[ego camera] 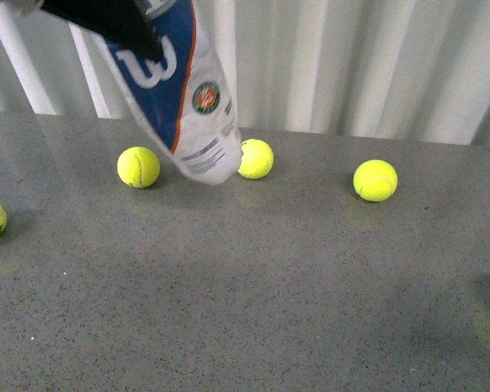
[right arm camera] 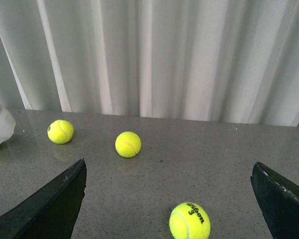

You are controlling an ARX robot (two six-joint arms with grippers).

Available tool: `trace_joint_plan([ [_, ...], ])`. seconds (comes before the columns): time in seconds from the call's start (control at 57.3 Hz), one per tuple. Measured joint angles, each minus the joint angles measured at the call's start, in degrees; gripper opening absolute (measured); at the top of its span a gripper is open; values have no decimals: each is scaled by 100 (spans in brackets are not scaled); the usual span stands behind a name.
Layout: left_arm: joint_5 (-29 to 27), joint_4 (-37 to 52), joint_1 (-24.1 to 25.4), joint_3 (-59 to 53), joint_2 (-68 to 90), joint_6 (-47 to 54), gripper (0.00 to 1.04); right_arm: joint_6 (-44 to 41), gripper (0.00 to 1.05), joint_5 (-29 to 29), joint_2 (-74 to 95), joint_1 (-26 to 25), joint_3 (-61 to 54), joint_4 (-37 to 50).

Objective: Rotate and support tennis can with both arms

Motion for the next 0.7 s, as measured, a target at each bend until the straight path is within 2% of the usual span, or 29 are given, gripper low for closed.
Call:
trace_joint_plan([
  [0.122, -55, -774, -70, 402, 411, 984, 4, 0, 98, 2, 0, 0, 0, 0],
  [0.262, -151, -1200, -254, 721, 629, 1532, 4, 0, 98, 0, 0, 0, 0, 0],
  [0.489, -48, -2194, -474, 1685, 1373, 1792, 4, 0, 98, 2, 0, 0, 0, 0],
  [0.698, -203, -2216, -634, 2157, 1969, 1764, 4, 0, 98, 2, 0, 0, 0, 0],
])
